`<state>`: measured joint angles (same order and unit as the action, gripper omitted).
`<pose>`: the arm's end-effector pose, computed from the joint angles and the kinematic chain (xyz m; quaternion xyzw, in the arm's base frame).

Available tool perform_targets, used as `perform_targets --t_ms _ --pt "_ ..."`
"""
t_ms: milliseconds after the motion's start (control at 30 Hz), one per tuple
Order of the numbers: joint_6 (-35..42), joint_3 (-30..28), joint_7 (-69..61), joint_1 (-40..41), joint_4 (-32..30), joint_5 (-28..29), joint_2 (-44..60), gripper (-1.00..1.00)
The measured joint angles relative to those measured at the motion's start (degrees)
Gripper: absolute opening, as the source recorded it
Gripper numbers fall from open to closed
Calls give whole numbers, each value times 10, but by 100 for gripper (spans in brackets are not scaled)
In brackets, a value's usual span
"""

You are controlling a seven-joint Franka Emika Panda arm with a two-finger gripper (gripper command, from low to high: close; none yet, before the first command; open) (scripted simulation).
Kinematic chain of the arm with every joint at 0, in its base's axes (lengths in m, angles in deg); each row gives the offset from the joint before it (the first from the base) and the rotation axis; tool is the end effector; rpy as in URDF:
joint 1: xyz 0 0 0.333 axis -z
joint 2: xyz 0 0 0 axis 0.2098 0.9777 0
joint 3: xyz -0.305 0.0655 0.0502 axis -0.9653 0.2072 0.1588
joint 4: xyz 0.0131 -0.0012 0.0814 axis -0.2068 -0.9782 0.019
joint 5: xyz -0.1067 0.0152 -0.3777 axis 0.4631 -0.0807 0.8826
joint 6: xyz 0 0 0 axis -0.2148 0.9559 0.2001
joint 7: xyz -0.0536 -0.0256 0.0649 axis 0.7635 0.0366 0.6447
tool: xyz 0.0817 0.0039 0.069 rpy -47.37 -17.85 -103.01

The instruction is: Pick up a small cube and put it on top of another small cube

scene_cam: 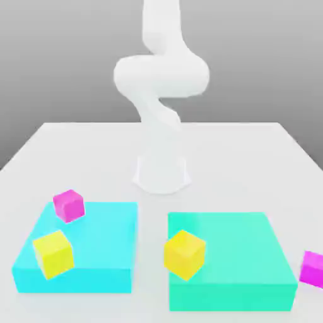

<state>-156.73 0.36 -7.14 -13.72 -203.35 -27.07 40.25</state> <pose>0.3794 0.0236 0.6775 -0.8751 0.3253 -0.3333 0.1317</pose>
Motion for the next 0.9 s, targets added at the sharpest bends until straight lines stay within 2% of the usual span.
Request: perform_targets --t_ms 433,900 --pt "-97 85 -86 -82 -24 35 273 0" --pt "-198 150 -150 -192 -48 109 567 0"
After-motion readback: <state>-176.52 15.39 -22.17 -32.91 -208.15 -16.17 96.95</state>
